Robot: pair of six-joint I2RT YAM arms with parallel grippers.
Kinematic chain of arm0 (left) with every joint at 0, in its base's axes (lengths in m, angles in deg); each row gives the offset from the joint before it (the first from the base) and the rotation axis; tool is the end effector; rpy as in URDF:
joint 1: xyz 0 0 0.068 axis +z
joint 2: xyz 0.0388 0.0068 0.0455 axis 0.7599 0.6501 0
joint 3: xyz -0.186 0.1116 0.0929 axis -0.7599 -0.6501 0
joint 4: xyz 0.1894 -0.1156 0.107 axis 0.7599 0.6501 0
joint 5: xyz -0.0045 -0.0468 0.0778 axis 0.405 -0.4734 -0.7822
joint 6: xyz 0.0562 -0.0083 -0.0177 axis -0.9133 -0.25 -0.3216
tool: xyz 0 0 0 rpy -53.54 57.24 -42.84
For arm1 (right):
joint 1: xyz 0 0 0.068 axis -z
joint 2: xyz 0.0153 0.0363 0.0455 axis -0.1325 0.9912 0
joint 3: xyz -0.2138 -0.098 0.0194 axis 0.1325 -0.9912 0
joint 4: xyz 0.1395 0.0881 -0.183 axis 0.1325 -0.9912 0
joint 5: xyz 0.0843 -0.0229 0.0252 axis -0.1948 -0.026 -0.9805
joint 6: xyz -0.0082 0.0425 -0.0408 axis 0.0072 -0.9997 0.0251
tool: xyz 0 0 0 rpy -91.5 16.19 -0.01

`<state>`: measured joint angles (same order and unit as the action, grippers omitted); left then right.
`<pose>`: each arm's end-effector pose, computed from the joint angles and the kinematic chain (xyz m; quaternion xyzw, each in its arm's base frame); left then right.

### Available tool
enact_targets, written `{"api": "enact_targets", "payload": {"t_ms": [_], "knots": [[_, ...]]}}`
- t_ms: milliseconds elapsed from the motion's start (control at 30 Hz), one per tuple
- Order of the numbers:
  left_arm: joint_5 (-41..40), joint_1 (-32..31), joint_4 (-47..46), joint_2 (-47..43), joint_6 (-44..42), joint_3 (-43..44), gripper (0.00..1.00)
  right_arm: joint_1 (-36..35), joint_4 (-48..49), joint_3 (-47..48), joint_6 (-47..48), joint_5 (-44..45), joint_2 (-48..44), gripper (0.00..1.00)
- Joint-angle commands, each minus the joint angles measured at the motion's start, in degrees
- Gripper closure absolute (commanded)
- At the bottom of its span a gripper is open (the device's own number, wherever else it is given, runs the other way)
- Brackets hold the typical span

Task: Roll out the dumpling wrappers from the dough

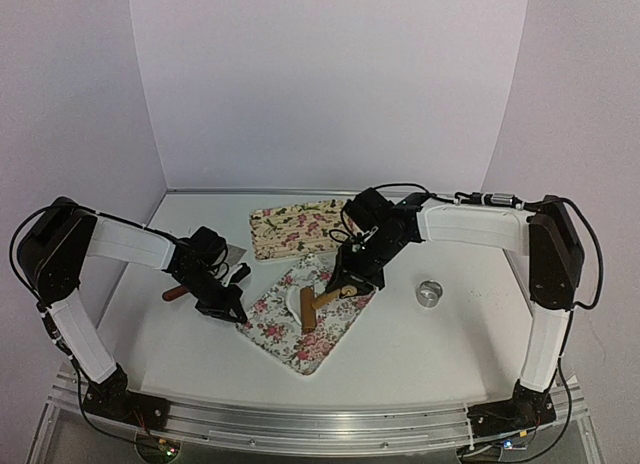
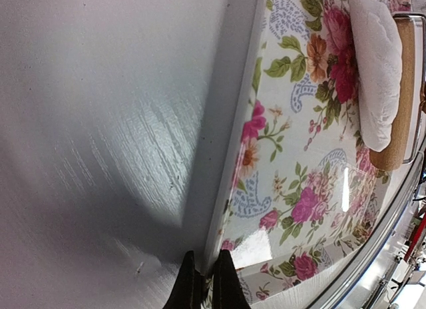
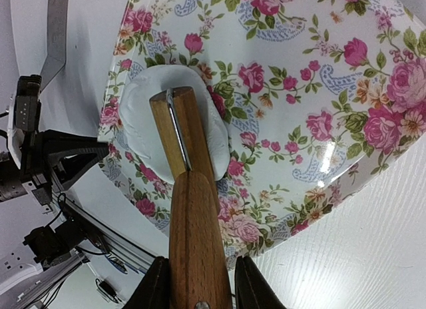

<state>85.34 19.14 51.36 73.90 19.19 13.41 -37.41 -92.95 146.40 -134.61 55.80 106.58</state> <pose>0.2335 -0.1589 0.0978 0.1839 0.9461 -0.2619 0.0496 0.2573 0.2855 0.1772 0.0137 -0.9499 -0.3116 0.0207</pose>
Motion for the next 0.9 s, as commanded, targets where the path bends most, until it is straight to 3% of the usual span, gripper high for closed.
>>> {"api": "enact_targets", "payload": {"t_ms": [0, 867], "knots": [[-9.19, 3.84, 6.04, -1.81, 2.78, 0.48, 1.0, 2.79, -27.1, -6.35, -0.09, 20.27, 5.63, 1.0], [-8.81, 4.3, 6.1, -1.19, 2.43, 0.89, 1.0, 3.63, -27.15, -6.6, 0.08, 20.24, 6.07, 1.0]]}}
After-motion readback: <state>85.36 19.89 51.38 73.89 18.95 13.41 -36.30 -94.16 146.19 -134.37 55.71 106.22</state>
